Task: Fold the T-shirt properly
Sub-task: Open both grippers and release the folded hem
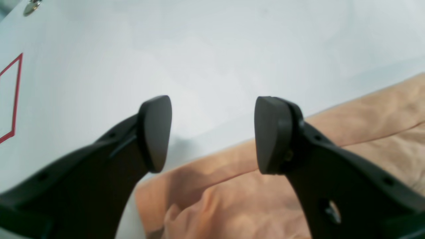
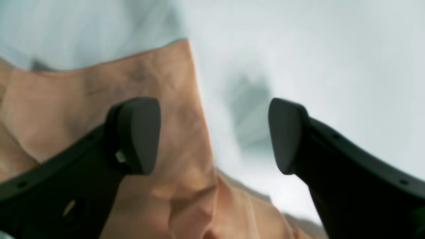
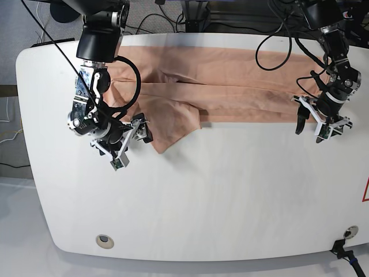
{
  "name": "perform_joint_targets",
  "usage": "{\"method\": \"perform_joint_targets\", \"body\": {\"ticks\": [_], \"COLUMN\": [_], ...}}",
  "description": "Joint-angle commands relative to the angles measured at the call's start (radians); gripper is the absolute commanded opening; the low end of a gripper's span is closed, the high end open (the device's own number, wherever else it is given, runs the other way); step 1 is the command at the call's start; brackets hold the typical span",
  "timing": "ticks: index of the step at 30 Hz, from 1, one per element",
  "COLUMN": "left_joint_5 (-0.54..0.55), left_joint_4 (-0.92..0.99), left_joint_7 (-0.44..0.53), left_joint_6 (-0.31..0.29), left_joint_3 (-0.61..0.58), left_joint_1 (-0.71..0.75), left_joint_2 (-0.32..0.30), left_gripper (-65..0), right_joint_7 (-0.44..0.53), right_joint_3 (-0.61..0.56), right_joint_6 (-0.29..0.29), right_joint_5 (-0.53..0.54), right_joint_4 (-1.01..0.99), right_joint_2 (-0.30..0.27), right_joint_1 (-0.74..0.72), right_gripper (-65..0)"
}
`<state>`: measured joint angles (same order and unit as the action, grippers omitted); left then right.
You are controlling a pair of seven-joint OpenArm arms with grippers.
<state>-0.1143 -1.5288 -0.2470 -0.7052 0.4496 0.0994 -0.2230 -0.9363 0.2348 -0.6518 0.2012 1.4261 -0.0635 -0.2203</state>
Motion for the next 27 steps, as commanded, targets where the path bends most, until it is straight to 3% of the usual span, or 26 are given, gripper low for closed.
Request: {"method": "perform_joint_targets", "body": {"ticks": [1,9,17,22,27], "left_joint_5": [0.012,0.012,0.012,0.012,0.012], "left_joint_4": [-0.019,-0.019,-0.019,-0.017,-0.017], "left_joint_7": [0.019,0.019,0.019,0.019,0.019], "left_joint_6": [0.007,0.007,0.007,0.007,0.007], "left_joint_3": [0.005,0.005,0.005,0.005,0.005], "left_joint_1": [-0.013,-0.011,-0.013,-0.013,-0.013], "left_joint_2": [-0.017,-0.017,-0.017,-0.017,-0.017], "left_gripper": [-27.9,-27.9,-27.9,-27.9,-27.9], "right_joint_7": [0.018,0.02,0.007,-0.056,-0.062], "right_joint_3": [0.001,0.054,0.05,-0.022,-0.068], "right_joint_6": [-0.001,-0.001,-0.001,0.003,0.005], "right_joint_5": [0.014,0.019,0.163,0.26,0.277], "right_joint_4": [-0.031,-0.155,-0.199,-0.198,-0.198], "right_joint_2": [0.011,0.046,0.064,0.061,0.061], "right_joint_1": [-0.041,-0.083,-0.047,-0.023,-0.015], "right_gripper": [-16.1,-16.1,-16.1,-16.2,-18.0]}}
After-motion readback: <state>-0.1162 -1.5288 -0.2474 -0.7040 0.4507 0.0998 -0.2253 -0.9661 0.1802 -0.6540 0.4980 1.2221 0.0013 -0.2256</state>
